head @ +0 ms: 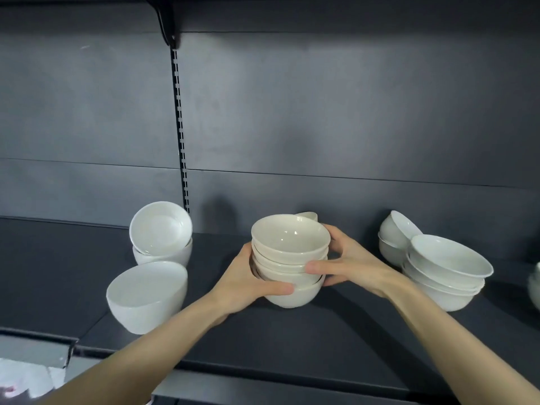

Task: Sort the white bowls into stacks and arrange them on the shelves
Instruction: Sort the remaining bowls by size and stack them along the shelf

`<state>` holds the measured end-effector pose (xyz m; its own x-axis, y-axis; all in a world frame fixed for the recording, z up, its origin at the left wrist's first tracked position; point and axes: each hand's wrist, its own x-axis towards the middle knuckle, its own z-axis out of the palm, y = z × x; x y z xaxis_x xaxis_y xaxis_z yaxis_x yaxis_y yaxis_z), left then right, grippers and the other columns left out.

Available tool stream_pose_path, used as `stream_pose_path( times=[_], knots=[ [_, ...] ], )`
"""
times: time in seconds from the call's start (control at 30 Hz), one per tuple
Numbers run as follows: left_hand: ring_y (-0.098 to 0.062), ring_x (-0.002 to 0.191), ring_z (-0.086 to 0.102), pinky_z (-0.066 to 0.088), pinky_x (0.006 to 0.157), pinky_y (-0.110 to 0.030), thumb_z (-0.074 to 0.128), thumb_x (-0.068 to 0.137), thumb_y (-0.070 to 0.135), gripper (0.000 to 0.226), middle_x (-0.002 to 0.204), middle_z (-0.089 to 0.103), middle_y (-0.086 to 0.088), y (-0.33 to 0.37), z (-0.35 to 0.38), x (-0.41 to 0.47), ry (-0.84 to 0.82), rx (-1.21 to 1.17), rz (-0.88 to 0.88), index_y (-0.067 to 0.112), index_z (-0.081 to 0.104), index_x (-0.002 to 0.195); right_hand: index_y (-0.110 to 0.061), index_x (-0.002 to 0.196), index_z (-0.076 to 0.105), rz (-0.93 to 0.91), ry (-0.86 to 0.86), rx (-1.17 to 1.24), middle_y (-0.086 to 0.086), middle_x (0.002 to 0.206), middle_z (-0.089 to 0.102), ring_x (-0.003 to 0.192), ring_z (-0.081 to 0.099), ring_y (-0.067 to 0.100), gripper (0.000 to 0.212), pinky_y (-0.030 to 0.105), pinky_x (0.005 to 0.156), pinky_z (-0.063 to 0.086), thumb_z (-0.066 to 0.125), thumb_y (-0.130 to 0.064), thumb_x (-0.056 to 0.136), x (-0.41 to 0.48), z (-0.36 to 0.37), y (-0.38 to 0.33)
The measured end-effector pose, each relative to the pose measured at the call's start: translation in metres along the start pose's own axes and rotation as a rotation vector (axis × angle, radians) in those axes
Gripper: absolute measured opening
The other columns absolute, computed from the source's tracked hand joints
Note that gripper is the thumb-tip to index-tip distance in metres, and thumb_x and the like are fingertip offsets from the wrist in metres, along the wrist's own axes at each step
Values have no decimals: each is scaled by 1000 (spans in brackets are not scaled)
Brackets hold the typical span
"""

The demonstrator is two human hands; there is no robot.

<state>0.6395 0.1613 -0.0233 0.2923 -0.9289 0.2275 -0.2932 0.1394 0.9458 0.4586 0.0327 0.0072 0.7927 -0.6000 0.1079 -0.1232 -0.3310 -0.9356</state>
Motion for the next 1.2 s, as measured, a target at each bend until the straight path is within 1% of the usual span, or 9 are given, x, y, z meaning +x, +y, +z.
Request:
stream_pose_path(
  times=[0.23, 0.37, 0.5, 0.73, 0.87, 1.0, 1.07, 1.13, 1.2],
  knots=[
    [4, 101, 64, 53, 75, -13, 93, 45, 19, 98, 119, 65, 11, -14, -32, 0, 95, -28, -34, 24, 45, 130, -43, 131, 44, -5, -43, 19, -10, 131, 54, 118, 58, 16, 81, 45, 86, 57, 85, -36, 61, 33, 26, -3],
    [9, 97, 63, 51, 71, -9, 87, 60, -3, 82, 112, 65, 17, -19, -33, -2, 177, -88, 48, 35, 45, 119, -40, 134, 41, 12, -30, 17, -8, 132, 54, 120, 56, 14, 80, 45, 91, 55, 84, -33, 67, 50, 38, -5],
    [9, 100, 62, 50, 75, -9, 87, 53, 13, 79, 116, 63, 16, -24, -32, 5, 245, -119, 81, 38, 46, 116, -35, 136, 40, 21, -7, 34, -7, 131, 54, 118, 57, 14, 76, 45, 91, 55, 82, -25, 73, 58, 42, -5],
    [3, 103, 63, 52, 76, -13, 86, 52, 11, 94, 119, 64, 13, -28, -35, 13, 239, -147, 90, 24, 42, 135, -30, 135, 42, 58, -27, 67, -4, 131, 55, 120, 55, 17, 72, 47, 94, 53, 81, -27, 75, 64, 39, -7],
    [0, 105, 63, 53, 77, -15, 90, 48, 18, 101, 119, 64, 13, -30, -37, 13, 234, -149, 76, 25, 41, 136, -28, 133, 44, 46, -4, 49, -2, 127, 57, 117, 57, 16, 66, 46, 91, 55, 79, -26, 77, 66, 39, -8],
    [-2, 112, 60, 53, 89, -23, 89, 44, 36, 106, 123, 63, 14, -32, -34, 11, 267, -104, 74, 27, 41, 137, -28, 133, 47, 37, -19, 0, -5, 125, 58, 114, 59, 13, 65, 41, 87, 57, 79, -29, 76, 61, 37, -10],
    [-1, 115, 58, 50, 95, -26, 88, 45, 43, 105, 125, 61, 16, -34, -31, 8, 300, -72, 70, 28, 40, 138, -27, 131, 50, 22, 47, -1, -3, 122, 57, 110, 60, 12, 60, 36, 80, 59, 77, -33, 77, 56, 29, -11],
    [1, 113, 57, 48, 95, -24, 85, 42, 46, 103, 124, 60, 17, -36, -28, 5, 333, -58, 58, 30, 42, 133, -24, 126, 56, -24, 253, 7, 6, 122, 52, 112, 58, 17, 50, 34, 78, 59, 72, -37, 80, 54, 16, -8],
    [4, 111, 56, 47, 92, -20, 85, 40, 48, 102, 124, 59, 18, -38, -26, 3, 337, -64, 31, 32, 41, 131, -26, 126, 55, -58, 443, -106, 6, 124, 42, 115, 53, 22, 44, 34, 88, 54, 69, -32, 85, 54, 3, -1]
  ],
)
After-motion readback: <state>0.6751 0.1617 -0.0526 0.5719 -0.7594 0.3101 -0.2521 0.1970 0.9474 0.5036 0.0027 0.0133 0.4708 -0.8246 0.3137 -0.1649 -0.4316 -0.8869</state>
